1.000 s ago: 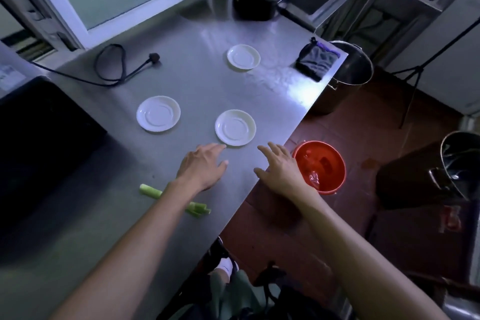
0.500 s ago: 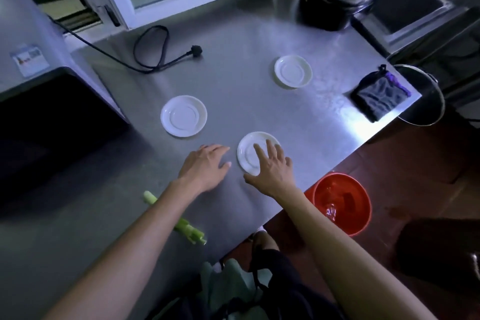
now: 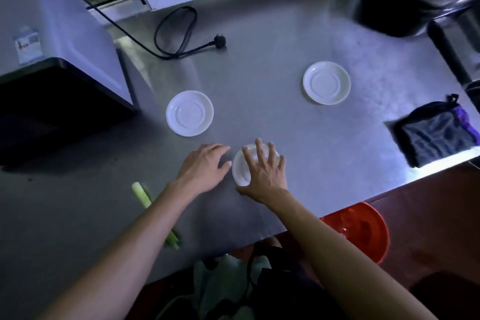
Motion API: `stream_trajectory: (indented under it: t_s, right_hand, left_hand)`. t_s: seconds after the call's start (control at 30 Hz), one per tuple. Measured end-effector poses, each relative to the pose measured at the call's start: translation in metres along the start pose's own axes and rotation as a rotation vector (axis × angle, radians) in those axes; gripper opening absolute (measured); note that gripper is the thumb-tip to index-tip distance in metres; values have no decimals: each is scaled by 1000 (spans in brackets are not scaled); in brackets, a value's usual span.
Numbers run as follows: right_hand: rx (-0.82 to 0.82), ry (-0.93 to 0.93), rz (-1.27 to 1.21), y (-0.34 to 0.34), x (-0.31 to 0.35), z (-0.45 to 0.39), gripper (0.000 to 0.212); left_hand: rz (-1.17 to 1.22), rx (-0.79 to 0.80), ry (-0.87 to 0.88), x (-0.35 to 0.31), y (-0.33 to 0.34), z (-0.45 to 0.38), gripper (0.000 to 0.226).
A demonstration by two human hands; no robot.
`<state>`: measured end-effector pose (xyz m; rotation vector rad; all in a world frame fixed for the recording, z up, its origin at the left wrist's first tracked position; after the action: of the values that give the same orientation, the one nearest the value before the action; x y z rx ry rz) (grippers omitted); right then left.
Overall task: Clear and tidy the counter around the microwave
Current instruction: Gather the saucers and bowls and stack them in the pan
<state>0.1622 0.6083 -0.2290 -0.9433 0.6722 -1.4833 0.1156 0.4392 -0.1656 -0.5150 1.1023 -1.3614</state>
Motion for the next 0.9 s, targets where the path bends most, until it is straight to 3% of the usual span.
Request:
stream_trajectory:
  t_s: [0.27,0.47,0.63,0.9]
  right_hand:
    - [-40,-54,12,-25,2,-24,108]
    - [-120,-44,15,-49,3,-50,110]
    - [-173,-30,-19,-66,6,-78,108]
    - [-172,0,-76,-73,16,-98,108]
  left_hand:
    - [32,-84,-99,18,-6,-5,49]
    - [-90,-150,-127,49,-19,-43,55]
    - [-145,-145,-161,66,-22,-85,70]
    - [-109,-31,-241,87,-20,-118,114]
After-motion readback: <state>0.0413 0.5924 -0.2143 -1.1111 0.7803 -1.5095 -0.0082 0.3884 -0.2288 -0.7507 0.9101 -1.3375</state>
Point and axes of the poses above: each hand's wrist, its own z-axis away from the middle knuckle, its own y-axis out of the palm, x = y × z, the point moved 1 cm from there along -z, towards the middle knuckle, and after that the axes turned 1 degree about -y, right-handed, at the moved point
